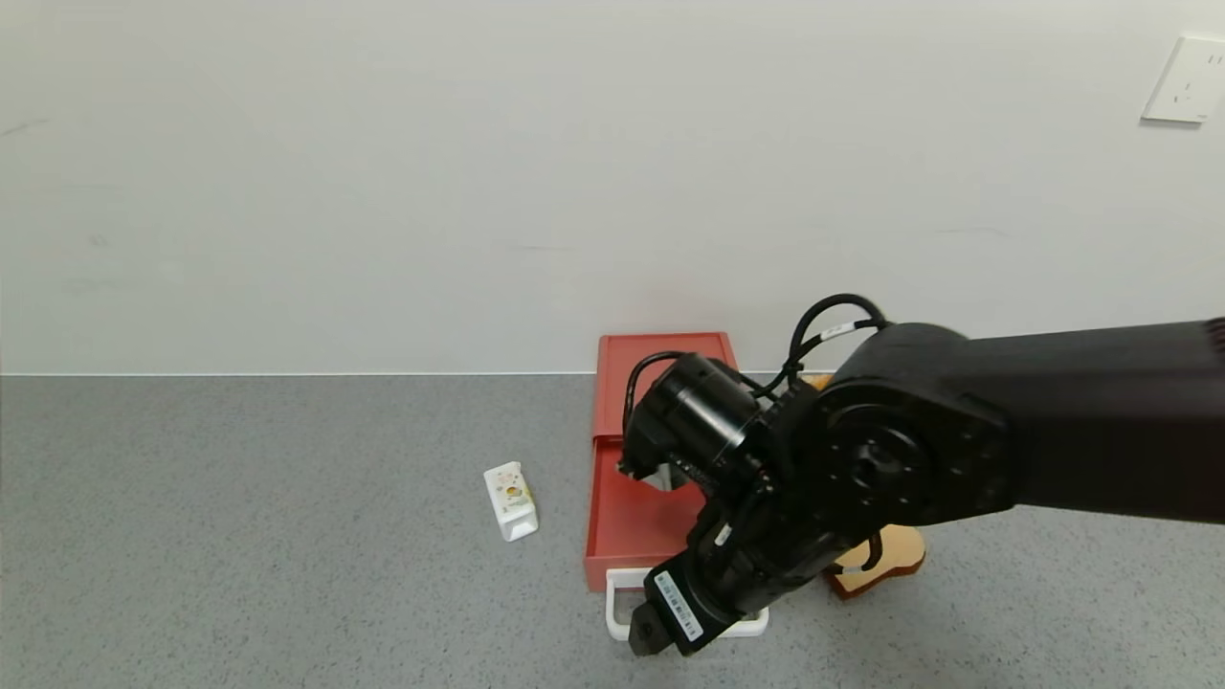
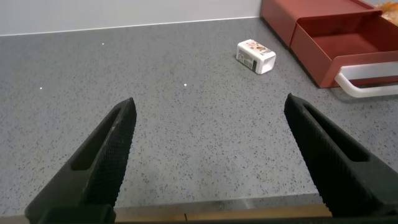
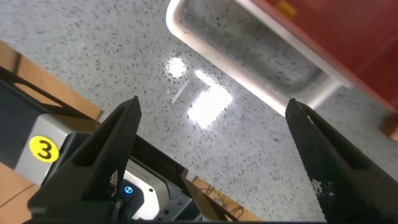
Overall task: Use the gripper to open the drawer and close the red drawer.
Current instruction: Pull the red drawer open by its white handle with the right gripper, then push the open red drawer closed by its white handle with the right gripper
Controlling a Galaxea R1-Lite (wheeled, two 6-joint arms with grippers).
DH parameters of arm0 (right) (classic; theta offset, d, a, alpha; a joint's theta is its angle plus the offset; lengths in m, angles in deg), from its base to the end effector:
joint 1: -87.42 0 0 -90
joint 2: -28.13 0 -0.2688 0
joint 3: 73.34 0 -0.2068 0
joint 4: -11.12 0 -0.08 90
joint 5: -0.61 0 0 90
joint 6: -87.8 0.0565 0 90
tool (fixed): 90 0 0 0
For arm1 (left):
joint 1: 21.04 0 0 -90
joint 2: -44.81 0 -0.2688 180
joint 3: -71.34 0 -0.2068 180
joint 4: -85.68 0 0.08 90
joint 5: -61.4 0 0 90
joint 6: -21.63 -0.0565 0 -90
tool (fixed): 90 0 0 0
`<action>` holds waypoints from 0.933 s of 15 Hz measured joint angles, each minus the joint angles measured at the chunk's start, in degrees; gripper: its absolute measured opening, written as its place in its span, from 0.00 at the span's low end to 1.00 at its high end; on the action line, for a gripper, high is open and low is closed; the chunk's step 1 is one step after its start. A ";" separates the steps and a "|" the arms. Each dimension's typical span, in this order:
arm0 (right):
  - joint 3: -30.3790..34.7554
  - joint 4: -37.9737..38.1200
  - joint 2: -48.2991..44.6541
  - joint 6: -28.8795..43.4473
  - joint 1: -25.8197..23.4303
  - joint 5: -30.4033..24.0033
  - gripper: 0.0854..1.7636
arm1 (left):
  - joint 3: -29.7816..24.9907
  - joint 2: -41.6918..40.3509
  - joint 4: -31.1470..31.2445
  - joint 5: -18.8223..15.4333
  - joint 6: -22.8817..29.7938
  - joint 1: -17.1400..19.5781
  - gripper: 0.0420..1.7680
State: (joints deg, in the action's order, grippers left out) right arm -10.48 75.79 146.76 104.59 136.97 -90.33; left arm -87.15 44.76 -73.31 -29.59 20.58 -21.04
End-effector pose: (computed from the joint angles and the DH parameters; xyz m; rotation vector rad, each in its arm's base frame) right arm 0.2528 0.2979 0.1057 -0.2409 1.1750 0.6064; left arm 0.0600 -0.0010 0.0771 0.0184 -0.0098 -0.0172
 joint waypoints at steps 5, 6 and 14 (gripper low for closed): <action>3.93 -0.62 -11.63 -2.05 -2.51 0.48 0.97 | 0.00 0.00 0.00 0.02 0.00 0.00 0.97; 4.94 -1.15 -13.84 -2.54 -3.58 0.50 0.97 | 0.00 0.00 -0.01 0.05 0.00 0.00 0.97; 18.09 -11.00 -29.44 -9.87 -20.72 -10.22 0.97 | -0.05 0.00 -0.09 0.11 0.00 0.00 0.97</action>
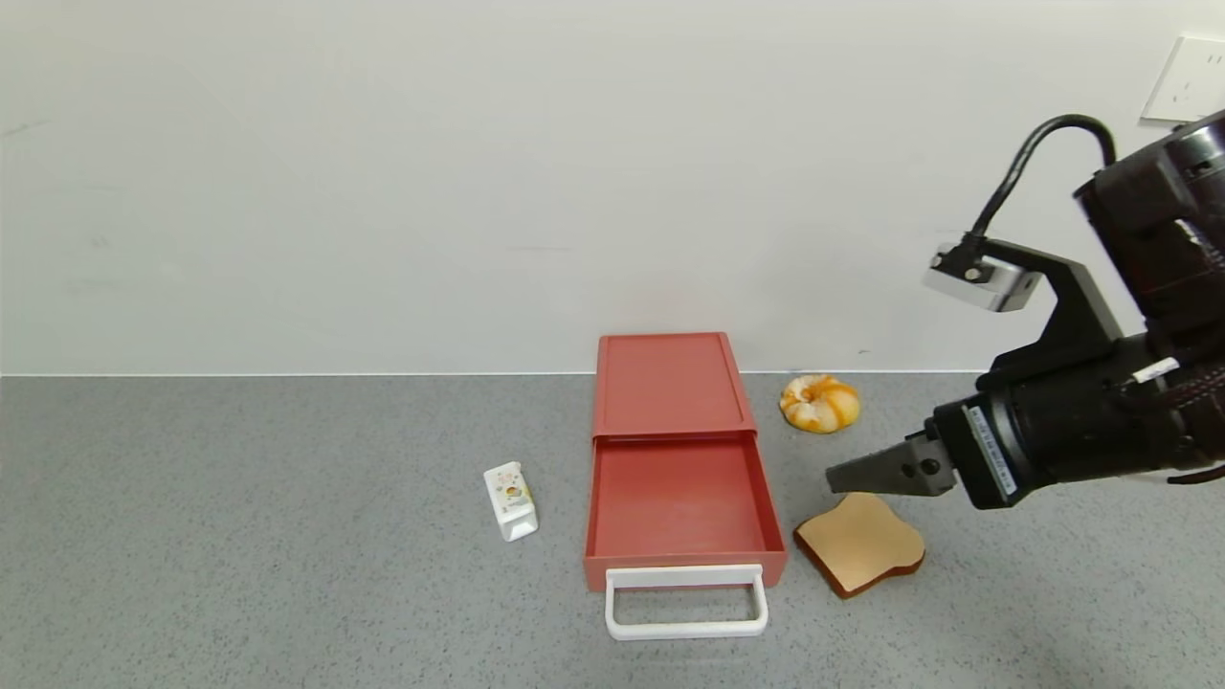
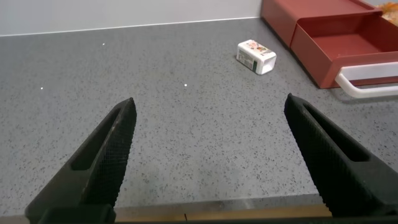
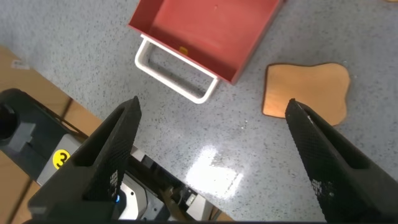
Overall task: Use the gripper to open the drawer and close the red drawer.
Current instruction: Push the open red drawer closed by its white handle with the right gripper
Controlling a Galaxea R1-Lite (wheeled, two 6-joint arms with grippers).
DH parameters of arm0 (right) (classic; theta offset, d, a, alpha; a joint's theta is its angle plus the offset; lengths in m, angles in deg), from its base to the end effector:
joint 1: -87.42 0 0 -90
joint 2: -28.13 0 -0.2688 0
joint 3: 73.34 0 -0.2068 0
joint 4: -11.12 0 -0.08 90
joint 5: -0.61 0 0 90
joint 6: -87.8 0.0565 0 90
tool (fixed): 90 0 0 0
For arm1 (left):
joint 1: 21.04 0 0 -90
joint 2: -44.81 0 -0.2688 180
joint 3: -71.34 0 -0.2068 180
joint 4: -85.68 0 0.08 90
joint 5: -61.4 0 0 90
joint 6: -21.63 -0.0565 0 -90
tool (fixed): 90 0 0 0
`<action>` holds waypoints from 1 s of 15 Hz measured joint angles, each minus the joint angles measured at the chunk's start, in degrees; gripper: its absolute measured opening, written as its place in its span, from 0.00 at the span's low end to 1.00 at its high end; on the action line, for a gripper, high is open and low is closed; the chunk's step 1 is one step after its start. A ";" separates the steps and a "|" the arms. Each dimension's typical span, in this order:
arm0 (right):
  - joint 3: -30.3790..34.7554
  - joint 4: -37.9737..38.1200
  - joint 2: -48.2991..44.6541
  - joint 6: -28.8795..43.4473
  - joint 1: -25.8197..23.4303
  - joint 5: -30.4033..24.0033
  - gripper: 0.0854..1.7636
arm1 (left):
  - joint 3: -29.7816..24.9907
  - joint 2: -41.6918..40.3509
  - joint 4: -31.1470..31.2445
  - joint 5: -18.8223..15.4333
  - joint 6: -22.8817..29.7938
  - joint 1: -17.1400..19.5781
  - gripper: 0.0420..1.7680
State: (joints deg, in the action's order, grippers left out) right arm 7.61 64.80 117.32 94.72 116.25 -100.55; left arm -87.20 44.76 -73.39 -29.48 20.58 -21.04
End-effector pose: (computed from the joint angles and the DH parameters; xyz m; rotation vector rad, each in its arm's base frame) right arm 0.2555 0.1531 0.2104 -0.0096 0.8087 0.6149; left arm 0.0601 -0.0009 0.0770 0.0184 -0.0103 -0.0153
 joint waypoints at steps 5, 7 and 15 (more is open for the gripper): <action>3.83 -2.95 -4.33 -4.85 -12.02 -11.63 0.97 | -0.05 0.00 0.00 0.00 0.01 0.00 0.97; 6.36 -5.21 -5.40 -6.58 -15.12 -13.92 0.97 | -0.05 0.00 0.00 0.00 0.00 0.00 0.97; 8.29 -5.95 -6.61 -6.73 -16.54 -14.28 0.97 | -0.05 0.00 0.00 0.00 0.00 0.00 0.97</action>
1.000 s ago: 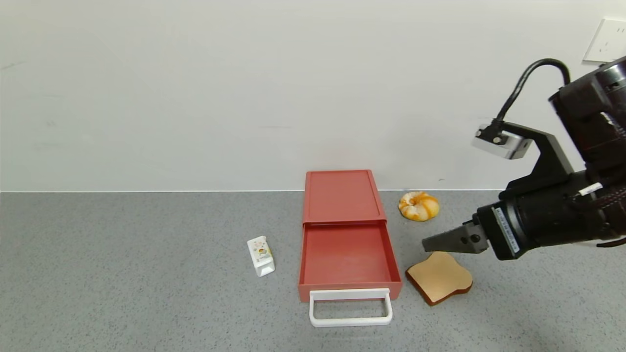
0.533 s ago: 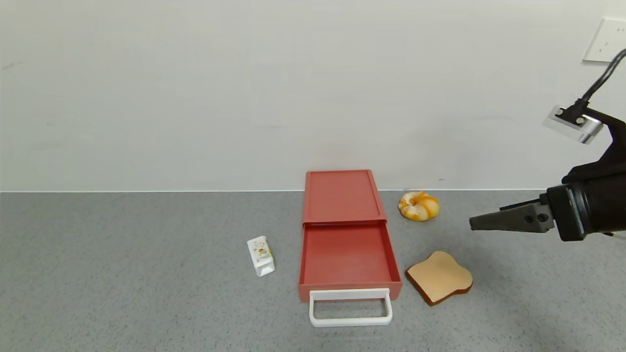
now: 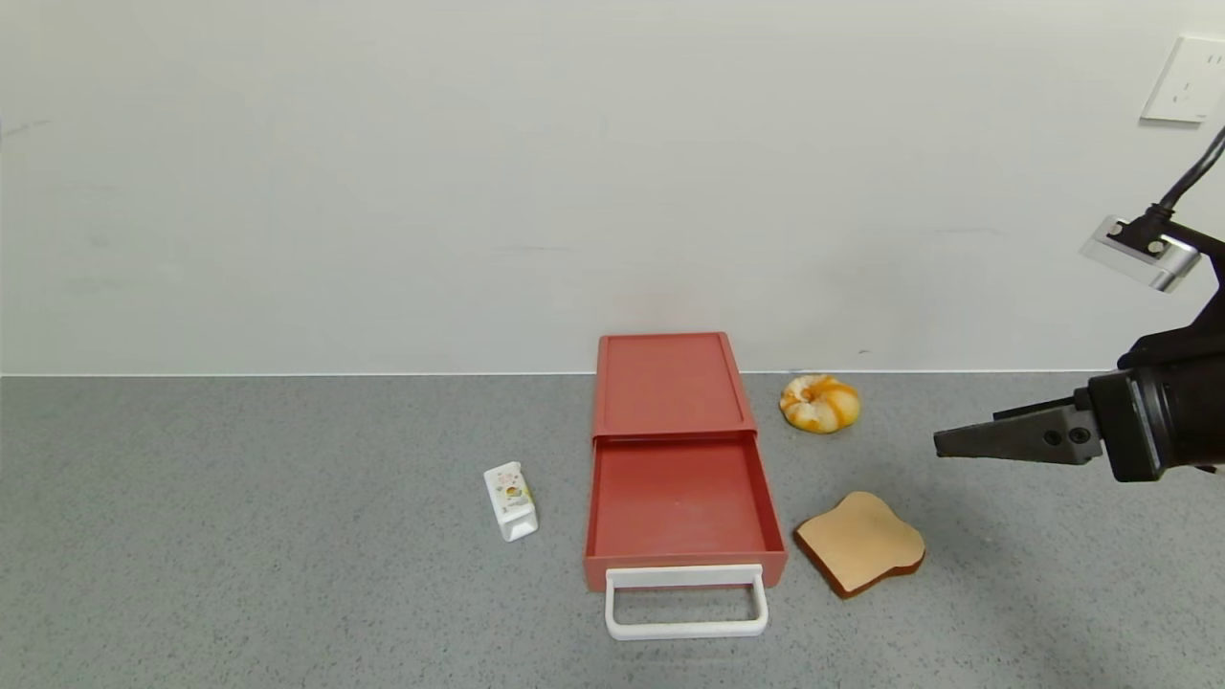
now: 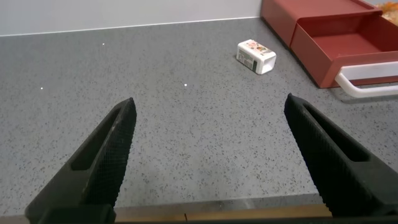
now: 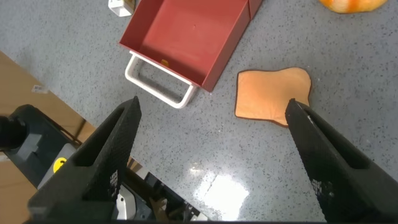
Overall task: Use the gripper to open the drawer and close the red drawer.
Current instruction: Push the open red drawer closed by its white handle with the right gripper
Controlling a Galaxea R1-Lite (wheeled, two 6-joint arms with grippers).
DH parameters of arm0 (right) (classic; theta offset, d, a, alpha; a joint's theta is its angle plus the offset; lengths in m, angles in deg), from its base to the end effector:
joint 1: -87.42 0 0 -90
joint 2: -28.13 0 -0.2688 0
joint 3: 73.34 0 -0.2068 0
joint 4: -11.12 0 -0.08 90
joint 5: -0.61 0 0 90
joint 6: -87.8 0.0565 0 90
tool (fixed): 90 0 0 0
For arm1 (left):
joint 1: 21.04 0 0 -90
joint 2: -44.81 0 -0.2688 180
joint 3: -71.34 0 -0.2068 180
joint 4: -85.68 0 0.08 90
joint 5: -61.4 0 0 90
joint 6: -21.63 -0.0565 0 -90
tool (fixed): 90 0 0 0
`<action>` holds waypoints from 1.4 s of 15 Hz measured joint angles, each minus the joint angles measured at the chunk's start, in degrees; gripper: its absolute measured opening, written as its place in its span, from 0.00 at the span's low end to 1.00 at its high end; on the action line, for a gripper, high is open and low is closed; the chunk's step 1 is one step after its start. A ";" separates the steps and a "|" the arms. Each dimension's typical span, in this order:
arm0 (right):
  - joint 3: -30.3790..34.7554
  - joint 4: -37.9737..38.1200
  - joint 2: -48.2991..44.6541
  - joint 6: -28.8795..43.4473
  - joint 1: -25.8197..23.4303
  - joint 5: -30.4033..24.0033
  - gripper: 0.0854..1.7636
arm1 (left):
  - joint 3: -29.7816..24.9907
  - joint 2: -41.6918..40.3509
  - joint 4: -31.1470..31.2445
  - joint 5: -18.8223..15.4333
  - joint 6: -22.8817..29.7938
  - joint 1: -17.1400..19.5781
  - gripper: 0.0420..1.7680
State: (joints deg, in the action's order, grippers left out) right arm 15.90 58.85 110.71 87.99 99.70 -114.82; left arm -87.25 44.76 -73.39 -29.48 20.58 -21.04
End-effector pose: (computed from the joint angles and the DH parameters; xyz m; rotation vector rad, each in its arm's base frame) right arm 0.2597 0.0813 0.2125 0.0835 0.6989 0.6303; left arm 0.0602 -0.0009 0.0767 0.0184 -0.0094 -0.0153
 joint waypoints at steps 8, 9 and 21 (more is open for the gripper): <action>0.30 0.44 0.20 0.50 0.11 0.44 0.97 | 0.00 0.00 -0.02 0.00 0.01 0.00 0.97; 0.50 0.57 0.28 0.52 0.06 0.51 0.97 | 0.00 0.00 0.00 0.00 0.01 0.00 0.97; 0.34 1.02 6.53 26.44 21.22 24.94 0.97 | 0.00 0.00 0.16 -0.16 0.04 0.00 0.97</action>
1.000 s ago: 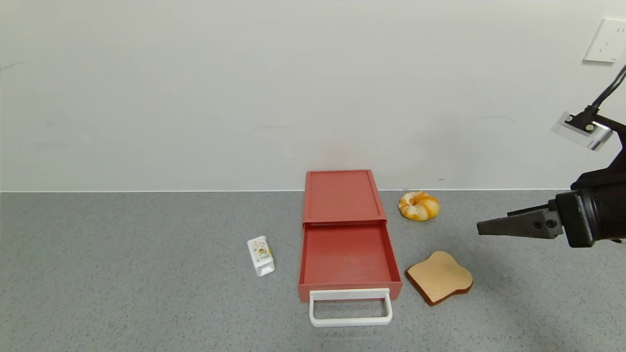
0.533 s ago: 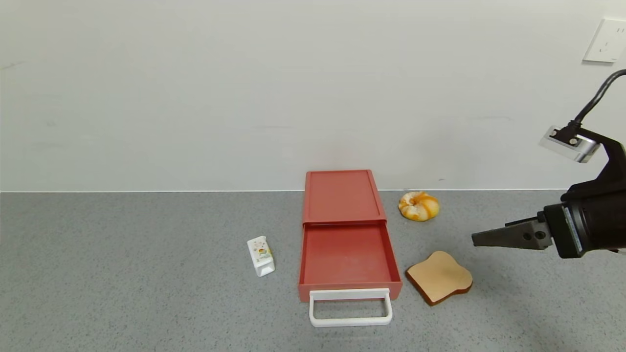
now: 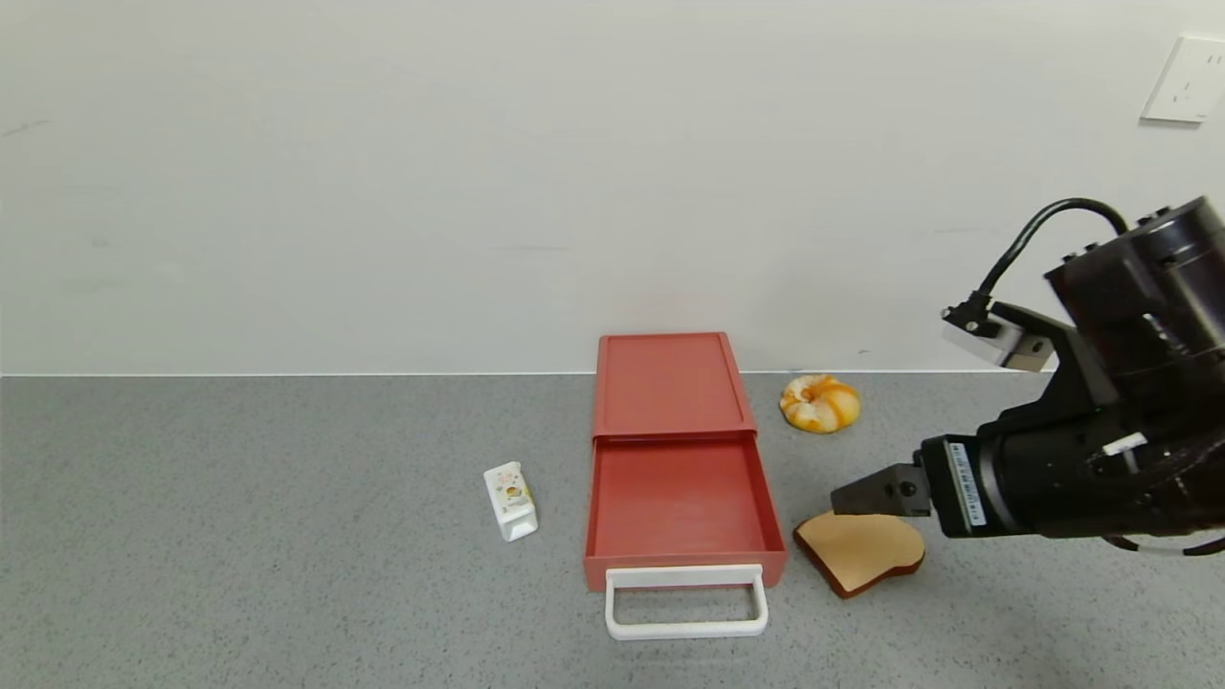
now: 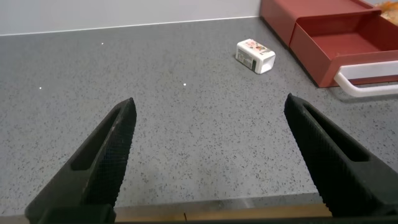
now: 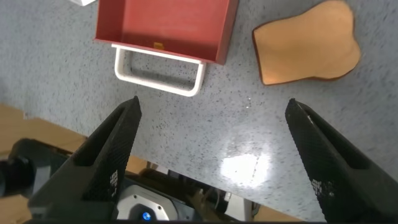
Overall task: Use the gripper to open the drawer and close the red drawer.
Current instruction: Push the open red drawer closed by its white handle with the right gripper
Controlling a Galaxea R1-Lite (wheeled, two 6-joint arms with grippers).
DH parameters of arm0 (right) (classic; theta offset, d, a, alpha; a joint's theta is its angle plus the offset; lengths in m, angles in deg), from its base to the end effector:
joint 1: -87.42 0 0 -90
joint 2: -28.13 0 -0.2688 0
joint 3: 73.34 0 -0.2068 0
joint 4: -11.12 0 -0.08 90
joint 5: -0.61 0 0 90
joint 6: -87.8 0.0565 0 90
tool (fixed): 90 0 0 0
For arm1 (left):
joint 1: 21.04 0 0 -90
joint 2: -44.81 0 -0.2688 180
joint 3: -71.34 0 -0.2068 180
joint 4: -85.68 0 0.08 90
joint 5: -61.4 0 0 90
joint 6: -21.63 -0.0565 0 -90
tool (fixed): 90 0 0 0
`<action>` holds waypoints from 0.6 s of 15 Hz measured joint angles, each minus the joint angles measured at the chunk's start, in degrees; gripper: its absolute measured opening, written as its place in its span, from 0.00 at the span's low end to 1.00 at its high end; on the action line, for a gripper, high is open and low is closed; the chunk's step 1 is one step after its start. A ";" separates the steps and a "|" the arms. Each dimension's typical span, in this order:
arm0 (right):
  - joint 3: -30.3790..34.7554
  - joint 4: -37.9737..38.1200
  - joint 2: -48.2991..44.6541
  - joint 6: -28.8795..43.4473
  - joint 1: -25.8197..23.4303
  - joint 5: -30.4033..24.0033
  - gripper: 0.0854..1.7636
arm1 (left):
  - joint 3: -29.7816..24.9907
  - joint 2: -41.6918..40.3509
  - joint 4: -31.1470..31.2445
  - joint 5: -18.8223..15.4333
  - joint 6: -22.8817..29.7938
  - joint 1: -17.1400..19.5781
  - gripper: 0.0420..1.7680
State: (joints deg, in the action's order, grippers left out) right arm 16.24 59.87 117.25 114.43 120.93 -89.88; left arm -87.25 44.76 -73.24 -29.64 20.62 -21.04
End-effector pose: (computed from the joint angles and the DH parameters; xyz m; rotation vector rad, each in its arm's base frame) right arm 0.2456 0.1632 0.1729 0.1884 0.9113 0.3579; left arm 0.0602 -0.0010 0.0763 0.0177 -0.0068 -0.0181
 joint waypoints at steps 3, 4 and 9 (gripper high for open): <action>-0.85 0.68 3.78 7.17 6.29 4.67 0.97 | 0.00 0.00 0.02 -0.09 0.00 0.00 0.97; -1.24 2.08 4.77 8.22 7.94 4.84 0.97 | 0.00 0.00 0.02 -0.09 0.02 0.00 0.97; -3.67 4.29 10.31 12.35 13.48 5.39 0.97 | 0.00 0.00 0.00 -0.09 0.05 0.00 0.97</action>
State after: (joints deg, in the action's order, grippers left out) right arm 12.57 64.16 127.56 126.78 134.41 -84.49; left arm -87.25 44.76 -73.24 -29.72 20.67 -21.04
